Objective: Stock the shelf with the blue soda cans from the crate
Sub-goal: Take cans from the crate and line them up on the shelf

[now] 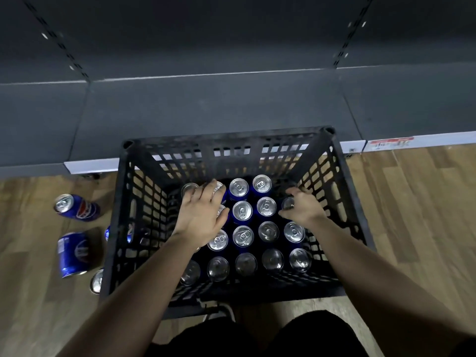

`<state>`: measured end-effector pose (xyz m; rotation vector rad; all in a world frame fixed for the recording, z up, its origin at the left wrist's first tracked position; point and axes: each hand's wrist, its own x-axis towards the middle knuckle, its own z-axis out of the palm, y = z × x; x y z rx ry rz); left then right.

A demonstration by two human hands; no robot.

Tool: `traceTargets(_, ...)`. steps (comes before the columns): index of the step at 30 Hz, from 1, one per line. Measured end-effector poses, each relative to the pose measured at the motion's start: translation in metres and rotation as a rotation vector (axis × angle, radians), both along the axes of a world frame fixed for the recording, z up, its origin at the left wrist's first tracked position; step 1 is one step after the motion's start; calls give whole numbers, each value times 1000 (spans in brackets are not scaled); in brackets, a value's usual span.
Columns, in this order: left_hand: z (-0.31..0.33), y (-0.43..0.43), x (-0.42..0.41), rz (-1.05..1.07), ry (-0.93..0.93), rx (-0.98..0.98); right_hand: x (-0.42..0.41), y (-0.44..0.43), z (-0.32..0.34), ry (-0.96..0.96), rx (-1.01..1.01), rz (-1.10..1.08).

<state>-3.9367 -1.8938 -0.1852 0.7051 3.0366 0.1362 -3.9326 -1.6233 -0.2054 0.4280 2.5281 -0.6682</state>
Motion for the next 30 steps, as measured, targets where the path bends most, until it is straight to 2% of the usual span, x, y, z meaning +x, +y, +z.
traceTargets(8, -15, 4, 1, -32, -18, -2, 0, -2, -28, -93, 16, -114)
traceTargets(12, -15, 6, 2, -43, -20, -3, 2, -3, -37, -59, -48, -241)
traceTargets(19, -8, 10, 3, -27, -70, -22, 2, 2, -24, 36, -91, -308)
traceTargets(25, 48, 17, -2, -17, -92, -45, 1, 7, 42, 151, -152, -255)
traceTargets(30, 153, 21, -3, -30, -62, -41, 2, 7, 153, 237, -254, -207)
